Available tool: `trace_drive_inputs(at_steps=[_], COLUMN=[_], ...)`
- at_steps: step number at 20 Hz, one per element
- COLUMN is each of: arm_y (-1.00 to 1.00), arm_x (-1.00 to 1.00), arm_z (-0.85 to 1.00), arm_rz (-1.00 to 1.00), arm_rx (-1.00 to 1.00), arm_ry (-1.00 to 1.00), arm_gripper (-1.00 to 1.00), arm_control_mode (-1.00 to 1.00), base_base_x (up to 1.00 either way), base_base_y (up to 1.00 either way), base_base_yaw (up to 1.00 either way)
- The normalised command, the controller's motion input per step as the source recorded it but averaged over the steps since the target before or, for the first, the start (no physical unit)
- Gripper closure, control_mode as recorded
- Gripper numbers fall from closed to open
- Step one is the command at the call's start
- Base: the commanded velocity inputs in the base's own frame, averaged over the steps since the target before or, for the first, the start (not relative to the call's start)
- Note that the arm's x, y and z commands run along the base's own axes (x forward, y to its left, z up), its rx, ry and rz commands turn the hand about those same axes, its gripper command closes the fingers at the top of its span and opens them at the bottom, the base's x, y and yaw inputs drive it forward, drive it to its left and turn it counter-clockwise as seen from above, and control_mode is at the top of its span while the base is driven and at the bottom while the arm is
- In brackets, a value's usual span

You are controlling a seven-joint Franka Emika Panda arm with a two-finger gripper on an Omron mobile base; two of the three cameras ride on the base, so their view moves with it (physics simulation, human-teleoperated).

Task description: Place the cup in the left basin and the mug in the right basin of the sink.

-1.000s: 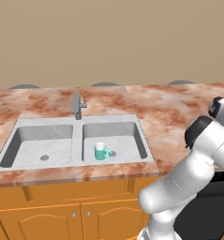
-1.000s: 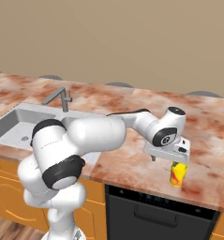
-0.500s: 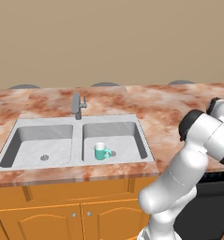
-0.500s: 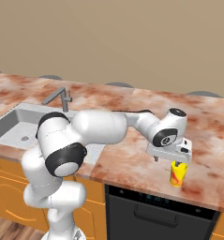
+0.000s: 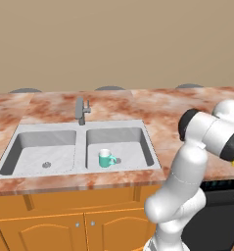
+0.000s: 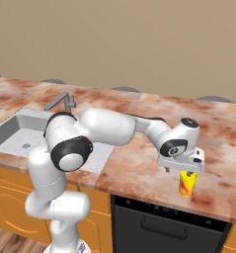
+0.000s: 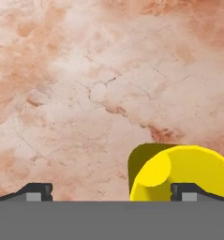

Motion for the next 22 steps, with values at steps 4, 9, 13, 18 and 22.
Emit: trace_drive_inputs(at_steps=[4,9,13,18,22], arm_y=[-0.12,-0.07,-0.02,0.00,0.02], arm_x=[0.12,0.14,0.17,0.11,-0.04], arm_z=[-0.11,-0.11,-0.12,-0.17,-0.23], arm_rz=[0.04,0.02,0.00,0.00,0.00], arm_rx=[0.00,0.00,0.00,0.00,0.00], arm_ry=[0.00,0.00,0.00,0.00,0.00], arm_gripper=[-1.00,-1.00,-1.00,-1.00,-1.00], arm_control_mode=[-1.00,-1.00,-1.00,-1.00,-1.00], base_base_x=[0.00,0.00,0.00,0.00,0.00], base_base_y=[0.00,0.00,0.00,0.00,0.00], base_base_yaw=[0.00,0.00,0.00,0.00,0.00])
